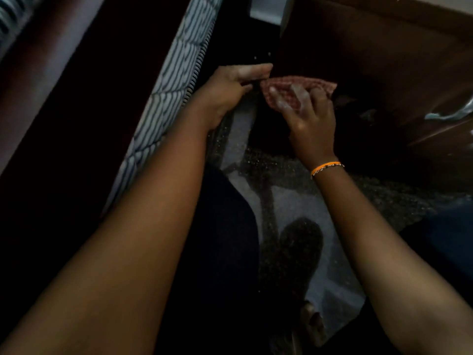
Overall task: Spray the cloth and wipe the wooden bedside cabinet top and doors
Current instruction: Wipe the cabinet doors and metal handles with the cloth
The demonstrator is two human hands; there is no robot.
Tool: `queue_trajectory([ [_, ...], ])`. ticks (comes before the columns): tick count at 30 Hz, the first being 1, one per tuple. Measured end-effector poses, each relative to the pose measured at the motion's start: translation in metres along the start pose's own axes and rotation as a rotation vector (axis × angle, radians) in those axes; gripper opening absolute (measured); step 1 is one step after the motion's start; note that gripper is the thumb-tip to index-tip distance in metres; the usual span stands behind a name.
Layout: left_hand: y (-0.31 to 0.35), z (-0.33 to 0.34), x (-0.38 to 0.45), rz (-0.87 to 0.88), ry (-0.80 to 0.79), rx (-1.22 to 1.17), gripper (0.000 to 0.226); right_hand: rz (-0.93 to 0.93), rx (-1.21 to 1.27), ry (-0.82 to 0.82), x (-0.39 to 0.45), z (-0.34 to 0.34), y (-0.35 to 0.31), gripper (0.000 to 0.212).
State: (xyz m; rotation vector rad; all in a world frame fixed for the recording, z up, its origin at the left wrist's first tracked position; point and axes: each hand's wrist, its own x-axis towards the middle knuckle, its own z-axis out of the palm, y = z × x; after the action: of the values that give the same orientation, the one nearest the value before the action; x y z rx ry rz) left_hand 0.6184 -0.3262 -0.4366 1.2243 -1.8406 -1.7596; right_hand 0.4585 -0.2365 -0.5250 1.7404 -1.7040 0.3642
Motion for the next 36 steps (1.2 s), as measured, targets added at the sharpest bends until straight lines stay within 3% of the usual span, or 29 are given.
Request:
queue_trajectory([
  [4,-0.011,-0.003,0.004,-0.038,-0.077,0.037,0.072,-0.169,-0.106,-0.177,-0.031,0.038,-0.012,0.045],
  [7,-0.013,0.0,0.002,-0.055,-0.15,0.084,0.069,-0.305,-0.198,-0.302,-0.048,0.059,-0.019,0.049],
  [12,-0.012,0.001,0.002,-0.057,-0.168,0.146,0.071,-0.592,-0.253,-0.733,-0.071,0.083,-0.027,0.053],
  [15,-0.013,0.003,0.003,-0.059,-0.165,0.17,0.078,-0.649,-0.39,-0.809,-0.086,0.09,-0.019,0.054],
  [17,-0.012,0.006,0.003,-0.053,-0.138,0.162,0.073,-0.662,-0.333,-0.685,-0.088,0.088,-0.005,0.053],
  [20,-0.012,0.007,0.006,-0.053,-0.101,0.19,0.059,-0.313,-0.175,-0.521,-0.07,0.054,0.012,0.049],
  [22,-0.012,0.007,0.007,-0.063,-0.093,0.218,0.056,-0.271,-0.173,-0.239,-0.044,0.027,0.024,0.047],
  [24,-0.013,0.005,0.006,-0.077,-0.086,0.237,0.059,-0.166,-0.181,-0.086,-0.018,0.002,0.025,0.048],
  [26,-0.013,0.005,0.005,-0.099,-0.082,0.248,0.056,0.059,-0.147,0.002,-0.001,-0.016,0.027,0.053],
  [29,-0.015,0.006,0.006,-0.154,-0.13,0.33,0.036,0.248,-0.17,0.122,0.006,-0.036,0.039,0.051],
  [33,-0.018,0.01,0.006,-0.281,-0.268,0.501,0.042,0.228,-0.125,0.059,-0.013,-0.023,0.048,0.056],
  [36,-0.016,0.011,0.004,-0.267,-0.303,0.519,0.066,0.036,-0.086,-0.115,-0.052,0.003,0.048,0.061],
])
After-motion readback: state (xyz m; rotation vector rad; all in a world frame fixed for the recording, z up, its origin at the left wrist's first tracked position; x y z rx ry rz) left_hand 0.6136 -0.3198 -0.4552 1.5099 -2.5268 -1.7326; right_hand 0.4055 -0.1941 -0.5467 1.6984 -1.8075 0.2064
